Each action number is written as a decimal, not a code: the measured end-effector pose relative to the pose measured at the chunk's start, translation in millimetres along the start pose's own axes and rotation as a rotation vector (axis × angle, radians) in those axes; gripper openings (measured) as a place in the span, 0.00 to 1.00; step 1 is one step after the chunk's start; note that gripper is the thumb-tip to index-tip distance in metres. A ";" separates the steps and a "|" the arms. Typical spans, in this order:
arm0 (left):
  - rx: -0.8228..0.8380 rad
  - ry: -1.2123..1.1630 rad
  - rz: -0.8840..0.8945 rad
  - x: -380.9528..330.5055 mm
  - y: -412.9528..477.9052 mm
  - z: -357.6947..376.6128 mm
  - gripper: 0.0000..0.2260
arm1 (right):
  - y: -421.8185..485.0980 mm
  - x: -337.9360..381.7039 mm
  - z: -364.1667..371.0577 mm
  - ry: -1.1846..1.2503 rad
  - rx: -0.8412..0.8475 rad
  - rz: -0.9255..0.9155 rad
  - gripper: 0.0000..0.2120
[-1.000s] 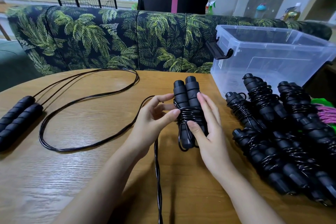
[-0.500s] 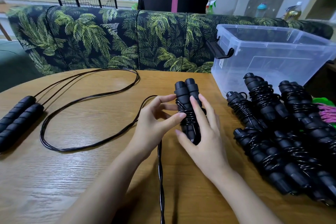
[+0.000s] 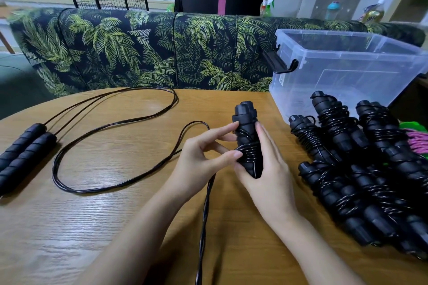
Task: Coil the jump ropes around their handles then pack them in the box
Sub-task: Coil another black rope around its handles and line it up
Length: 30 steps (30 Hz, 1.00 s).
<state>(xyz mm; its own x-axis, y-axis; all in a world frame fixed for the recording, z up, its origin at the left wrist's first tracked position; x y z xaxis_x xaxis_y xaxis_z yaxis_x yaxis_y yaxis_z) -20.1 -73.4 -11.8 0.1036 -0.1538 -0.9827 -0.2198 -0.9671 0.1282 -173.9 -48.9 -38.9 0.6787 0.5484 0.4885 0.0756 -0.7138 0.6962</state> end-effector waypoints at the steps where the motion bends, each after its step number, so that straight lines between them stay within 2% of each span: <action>1: 0.009 0.010 0.003 0.9 0.5 -0.8 0.23 | -0.1 0.1 -0.7 0.016 0.004 0.015 0.41; 7: 0.006 -0.041 -0.016 2.7 3.3 -3.9 0.20 | -0.5 2.3 -6.2 0.222 -0.029 0.090 0.41; 12: -0.054 -0.194 -0.126 10.4 5.1 -9.7 0.21 | -2.0 8.8 -6.1 0.395 -0.024 0.091 0.38; 16: 0.063 -0.267 -0.227 14.7 7.4 -11.3 0.30 | -2.0 15.5 -7.1 0.490 0.012 0.065 0.30; 18: 0.150 -0.302 -0.253 13.4 7.2 -8.5 0.30 | -1.7 14.8 -6.0 0.534 0.023 0.055 0.28; 20: 0.195 -0.339 -0.256 12.2 7.0 -6.5 0.27 | -1.8 11.7 -4.9 0.499 0.012 0.024 0.26; 23: 0.165 -0.328 -0.243 10.2 6.5 -6.7 0.25 | -0.3 9.5 -5.2 0.379 -0.030 -0.027 0.27; 30: 0.012 -0.224 -0.196 13.6 4.9 0.2 0.29 | -2.8 11.1 4.2 0.170 0.065 -0.123 0.41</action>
<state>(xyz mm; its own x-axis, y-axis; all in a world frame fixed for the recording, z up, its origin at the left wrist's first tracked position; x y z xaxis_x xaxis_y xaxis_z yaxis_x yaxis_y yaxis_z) -20.0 -80.3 -24.6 -0.0710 0.0858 -0.9938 -0.2283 -0.9713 -0.0675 -163.5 -42.6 -37.6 0.5287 0.6950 0.4872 0.2014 -0.6603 0.7235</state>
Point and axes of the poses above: each hand's wrist, its own y-axis towards the middle knuckle, its own z-axis out of the palm, x = y × z, the point moved 2 cm from there along y, towards the middle knuckle, and after that the axes turned 14 degrees about -z, right-handed, at the moved point
